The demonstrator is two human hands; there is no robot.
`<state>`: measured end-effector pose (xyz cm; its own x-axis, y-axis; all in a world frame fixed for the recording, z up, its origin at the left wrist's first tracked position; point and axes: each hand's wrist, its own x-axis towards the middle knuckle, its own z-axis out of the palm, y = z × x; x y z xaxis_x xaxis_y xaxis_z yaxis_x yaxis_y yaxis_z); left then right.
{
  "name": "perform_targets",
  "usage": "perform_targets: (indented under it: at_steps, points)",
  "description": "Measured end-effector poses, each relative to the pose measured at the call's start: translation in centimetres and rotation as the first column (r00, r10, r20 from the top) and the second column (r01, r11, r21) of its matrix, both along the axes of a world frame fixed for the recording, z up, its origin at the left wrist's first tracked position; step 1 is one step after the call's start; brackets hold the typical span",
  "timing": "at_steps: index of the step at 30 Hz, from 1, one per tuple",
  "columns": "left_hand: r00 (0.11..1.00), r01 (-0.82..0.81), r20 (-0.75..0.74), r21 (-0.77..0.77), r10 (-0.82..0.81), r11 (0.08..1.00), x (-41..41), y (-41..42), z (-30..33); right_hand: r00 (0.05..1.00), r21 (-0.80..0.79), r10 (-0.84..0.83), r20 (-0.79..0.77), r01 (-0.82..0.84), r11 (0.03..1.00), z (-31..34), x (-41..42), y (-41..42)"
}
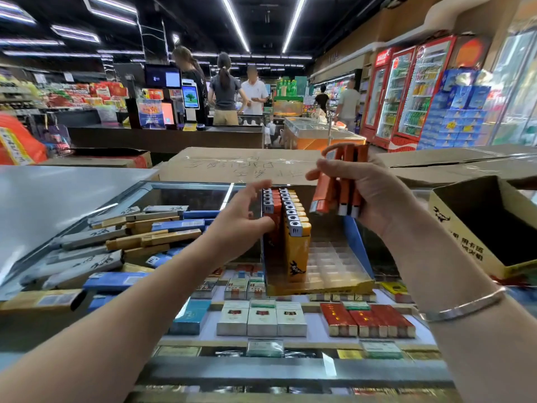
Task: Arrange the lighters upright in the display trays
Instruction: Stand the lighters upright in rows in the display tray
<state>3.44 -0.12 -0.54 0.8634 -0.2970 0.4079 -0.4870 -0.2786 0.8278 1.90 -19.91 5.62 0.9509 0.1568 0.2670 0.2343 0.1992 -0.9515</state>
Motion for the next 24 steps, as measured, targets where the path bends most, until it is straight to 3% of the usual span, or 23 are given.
perform_targets:
  at_steps: [4, 7, 9, 11, 15, 21, 24]
  points:
    - [0.967, -0.063, 0.245, -0.032, 0.069, 0.997, -1.6, 0.5, 1.5, 1.0, 0.071, 0.004, 0.004, -0.004, 0.997, -0.4, -0.4, 1.6]
    - [0.903, -0.069, 0.43, 0.093, 0.023, 0.993, -2.5, 0.3, 2.0, 1.0, 0.189, 0.01, -0.022, -0.005, 0.982, -0.8, -0.5, 2.5]
    - [0.859, -0.096, 0.512, 0.152, 0.004, 0.984, -2.6, 0.0, 1.9, 0.998, 0.247, 0.006, -0.062, 0.01, 0.969, -1.0, -0.5, 2.9]
    - [0.84, -0.073, 0.543, 0.108, 0.003, 0.991, -2.6, -0.3, 1.8, 0.996, 0.242, 0.013, -0.089, 0.009, 0.97, -1.2, -0.5, 3.2]
    - [0.888, -0.06, 0.446, -0.125, 0.11, 0.99, -2.8, -0.1, 2.3, 0.993, 0.24, 0.046, -0.111, -0.018, 0.971, -1.3, -0.3, 3.2]
    - [0.943, -0.107, 0.239, -0.447, 0.234, 0.888, -2.5, 1.6, 3.8, 0.99, 0.153, -0.036, -0.137, 0.057, 0.987, -1.2, -0.3, 2.7]
    - [0.926, -0.162, 0.24, -0.444, 0.291, 0.881, -2.2, 2.3, 4.0, 0.978, 0.131, -0.132, -0.162, 0.154, 0.979, -1.2, -0.1, 2.2]
